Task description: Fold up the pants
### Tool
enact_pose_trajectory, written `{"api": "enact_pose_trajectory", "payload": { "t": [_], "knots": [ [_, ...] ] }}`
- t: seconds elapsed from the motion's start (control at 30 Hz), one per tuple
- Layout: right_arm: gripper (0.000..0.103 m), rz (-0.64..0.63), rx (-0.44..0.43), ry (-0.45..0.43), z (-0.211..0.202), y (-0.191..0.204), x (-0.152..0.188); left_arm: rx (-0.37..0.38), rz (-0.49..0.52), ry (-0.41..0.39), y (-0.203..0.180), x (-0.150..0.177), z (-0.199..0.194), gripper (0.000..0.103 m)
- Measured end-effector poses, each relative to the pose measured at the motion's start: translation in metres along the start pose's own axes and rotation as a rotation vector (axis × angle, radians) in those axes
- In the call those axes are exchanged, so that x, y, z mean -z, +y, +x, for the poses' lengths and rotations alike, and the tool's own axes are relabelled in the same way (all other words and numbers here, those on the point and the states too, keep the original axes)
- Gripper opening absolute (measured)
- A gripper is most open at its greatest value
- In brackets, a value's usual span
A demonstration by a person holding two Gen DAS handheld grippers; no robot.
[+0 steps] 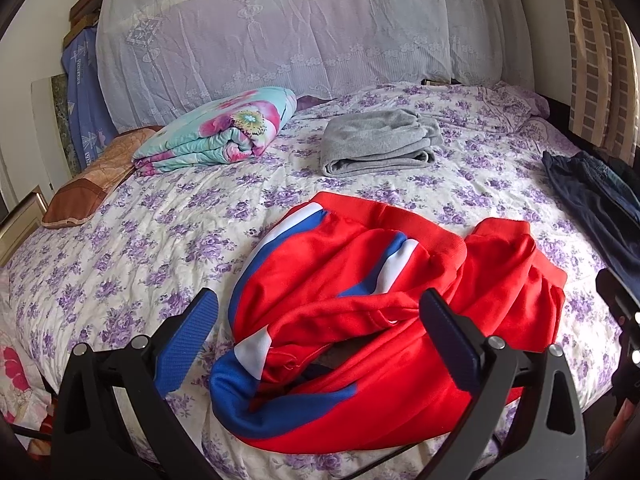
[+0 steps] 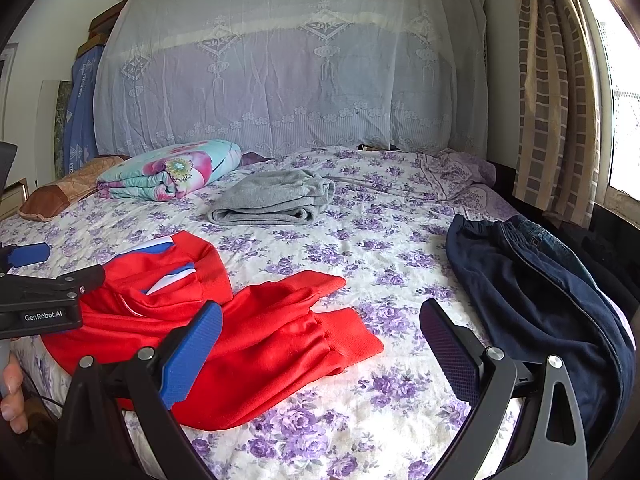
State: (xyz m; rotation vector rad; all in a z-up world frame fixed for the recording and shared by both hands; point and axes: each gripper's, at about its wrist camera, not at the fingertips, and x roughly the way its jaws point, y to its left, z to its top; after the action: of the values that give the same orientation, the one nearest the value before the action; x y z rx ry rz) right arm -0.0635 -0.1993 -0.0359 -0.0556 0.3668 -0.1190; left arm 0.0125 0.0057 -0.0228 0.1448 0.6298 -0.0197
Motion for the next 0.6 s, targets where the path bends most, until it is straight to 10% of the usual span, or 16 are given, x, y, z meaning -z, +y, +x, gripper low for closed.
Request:
{"api": "enact_pose_trajectory", "payload": {
  "t": [0.43, 0.6],
  "knots": [
    [0.1, 0.064, 0.017, 0.037, 0.017, -0.033, 0.007, -0.031, 0.422, 0.167, -0.1, -0.022, 0.09, 0.098],
    [0.1, 0.091, 0.027, 0.051, 0.025, -0.047, 0.007, 0.144, 0.222, 0.272, -0.063, -0.045, 0.111, 0.053]
  ]
}}
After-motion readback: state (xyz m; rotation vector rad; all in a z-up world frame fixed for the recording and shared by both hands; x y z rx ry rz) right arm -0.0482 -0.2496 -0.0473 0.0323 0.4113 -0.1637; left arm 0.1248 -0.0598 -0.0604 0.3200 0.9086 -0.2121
